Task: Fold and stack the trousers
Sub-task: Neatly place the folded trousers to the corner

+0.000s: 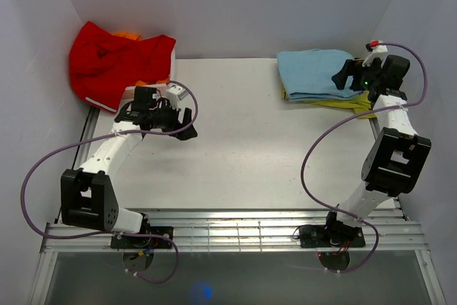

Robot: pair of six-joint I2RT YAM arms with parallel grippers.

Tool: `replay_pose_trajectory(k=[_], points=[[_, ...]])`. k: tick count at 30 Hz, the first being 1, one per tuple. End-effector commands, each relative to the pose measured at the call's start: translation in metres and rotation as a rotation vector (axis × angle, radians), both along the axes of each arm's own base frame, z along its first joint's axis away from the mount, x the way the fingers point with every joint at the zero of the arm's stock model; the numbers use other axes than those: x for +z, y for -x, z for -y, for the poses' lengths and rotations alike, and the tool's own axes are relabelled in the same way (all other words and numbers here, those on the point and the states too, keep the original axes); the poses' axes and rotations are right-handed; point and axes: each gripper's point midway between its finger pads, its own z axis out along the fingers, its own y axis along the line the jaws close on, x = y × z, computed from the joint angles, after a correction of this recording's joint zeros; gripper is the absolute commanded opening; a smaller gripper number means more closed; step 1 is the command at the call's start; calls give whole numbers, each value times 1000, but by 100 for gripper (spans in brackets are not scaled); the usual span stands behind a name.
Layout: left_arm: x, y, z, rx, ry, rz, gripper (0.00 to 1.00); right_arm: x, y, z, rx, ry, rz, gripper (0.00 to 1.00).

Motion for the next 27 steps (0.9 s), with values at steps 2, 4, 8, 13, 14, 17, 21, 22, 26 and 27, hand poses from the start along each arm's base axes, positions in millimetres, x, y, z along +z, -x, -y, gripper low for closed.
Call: replay_pose_trajectory(k=[2,4,8,13,14,17,21,22,26,27], points=[[35,-17,-3,47,93,16,91,2,25,-76,234,43,-130,96],[36,-19,-7,71,100,-13,98,13,36,-111,329,84,-149,98],[21,-26,-20,96,110,-146,98,3,94,-150,493,110,-262,90],[-1,-30,-32,132,58,-192,98,-29,153,-152,558,158,-342,90],[-2,-32,-36,152,41,-182,98,-27,163,-147,543,191,-325,90],[-10,-25,-44,168,-3,-156,98,-45,190,-141,526,247,-319,90],[-18,-4,-45,169,-4,-166,98,-58,209,-137,496,271,-307,90],[-18,-1,-45,169,-4,-154,98,-64,215,-138,491,255,-323,90],[-17,15,-46,168,-6,-134,98,-62,224,-143,488,224,-309,90],[-13,16,-47,166,-9,-119,98,-61,224,-143,484,220,-305,90]])
